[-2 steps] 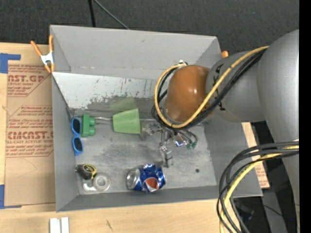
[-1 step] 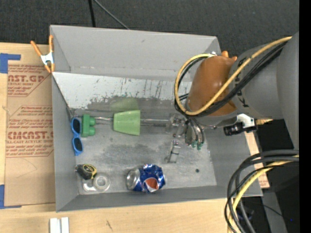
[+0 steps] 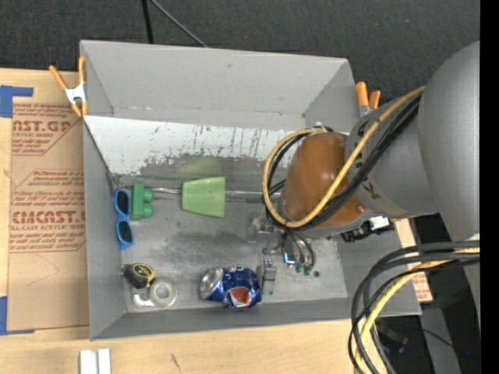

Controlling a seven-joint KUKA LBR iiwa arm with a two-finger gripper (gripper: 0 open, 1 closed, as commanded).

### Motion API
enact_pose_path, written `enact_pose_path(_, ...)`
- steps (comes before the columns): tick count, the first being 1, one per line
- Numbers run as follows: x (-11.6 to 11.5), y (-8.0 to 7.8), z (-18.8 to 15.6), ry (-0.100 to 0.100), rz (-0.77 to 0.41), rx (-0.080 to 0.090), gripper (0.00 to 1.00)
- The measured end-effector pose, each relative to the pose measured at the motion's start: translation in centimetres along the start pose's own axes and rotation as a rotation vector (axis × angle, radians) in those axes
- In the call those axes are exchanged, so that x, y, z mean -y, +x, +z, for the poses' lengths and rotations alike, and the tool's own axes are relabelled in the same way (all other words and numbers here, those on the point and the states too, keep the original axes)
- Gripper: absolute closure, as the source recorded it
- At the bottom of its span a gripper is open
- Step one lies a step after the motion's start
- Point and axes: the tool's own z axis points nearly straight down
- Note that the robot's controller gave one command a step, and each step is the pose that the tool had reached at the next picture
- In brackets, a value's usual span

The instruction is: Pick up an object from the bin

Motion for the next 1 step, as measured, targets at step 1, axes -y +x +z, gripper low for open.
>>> enact_pose_path(1, -1.00, 1.65, 0.98, -0.001, -0.079, 0.004, 0.00)
